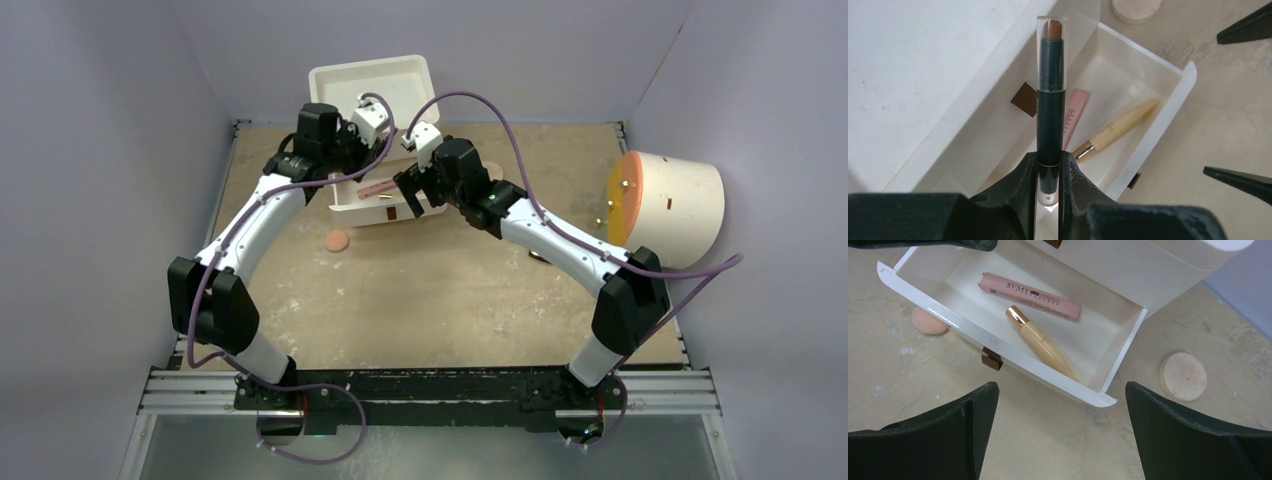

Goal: Organize the makeup

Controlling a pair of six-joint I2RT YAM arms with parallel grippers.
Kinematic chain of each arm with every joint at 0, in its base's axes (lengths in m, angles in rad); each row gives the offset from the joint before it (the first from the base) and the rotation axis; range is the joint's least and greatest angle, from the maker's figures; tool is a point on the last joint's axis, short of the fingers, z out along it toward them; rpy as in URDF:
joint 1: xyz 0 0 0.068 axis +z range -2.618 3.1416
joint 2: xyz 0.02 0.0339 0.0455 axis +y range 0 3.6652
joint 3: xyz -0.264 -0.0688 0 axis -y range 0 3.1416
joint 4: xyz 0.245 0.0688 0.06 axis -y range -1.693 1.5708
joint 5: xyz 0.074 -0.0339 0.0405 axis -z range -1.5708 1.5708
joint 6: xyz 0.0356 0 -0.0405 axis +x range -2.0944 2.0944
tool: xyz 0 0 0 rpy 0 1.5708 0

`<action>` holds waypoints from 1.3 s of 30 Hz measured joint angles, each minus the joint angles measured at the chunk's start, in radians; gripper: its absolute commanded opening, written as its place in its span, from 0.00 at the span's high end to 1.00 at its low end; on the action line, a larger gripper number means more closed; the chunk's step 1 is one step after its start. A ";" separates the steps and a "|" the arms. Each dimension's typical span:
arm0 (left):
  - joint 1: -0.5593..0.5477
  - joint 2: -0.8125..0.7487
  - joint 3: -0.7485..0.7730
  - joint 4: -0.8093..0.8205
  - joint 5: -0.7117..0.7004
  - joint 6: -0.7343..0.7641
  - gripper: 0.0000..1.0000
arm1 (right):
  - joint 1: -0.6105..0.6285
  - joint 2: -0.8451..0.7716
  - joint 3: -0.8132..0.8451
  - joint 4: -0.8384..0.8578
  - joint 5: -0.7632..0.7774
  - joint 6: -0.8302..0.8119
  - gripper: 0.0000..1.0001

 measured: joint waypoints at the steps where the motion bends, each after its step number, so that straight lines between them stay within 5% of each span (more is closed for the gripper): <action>1: -0.001 -0.002 -0.016 0.007 0.002 0.027 1.00 | 0.000 -0.001 -0.002 0.000 0.000 0.000 0.01; 8: -0.024 0.011 -0.054 0.018 -0.104 0.176 1.00 | 0.000 -0.020 -0.009 0.002 0.000 0.000 0.01; 18: -0.032 0.107 -0.037 -0.037 -0.134 0.217 0.78 | -0.004 -0.034 -0.024 0.002 0.006 0.000 0.01; 29: -0.032 0.155 0.089 -0.097 -0.137 0.155 0.21 | -0.005 -0.034 -0.024 0.008 0.007 0.000 0.01; 39: -0.029 0.119 0.211 -0.102 -0.199 -0.039 0.08 | -0.005 -0.034 -0.024 0.011 0.006 0.002 0.01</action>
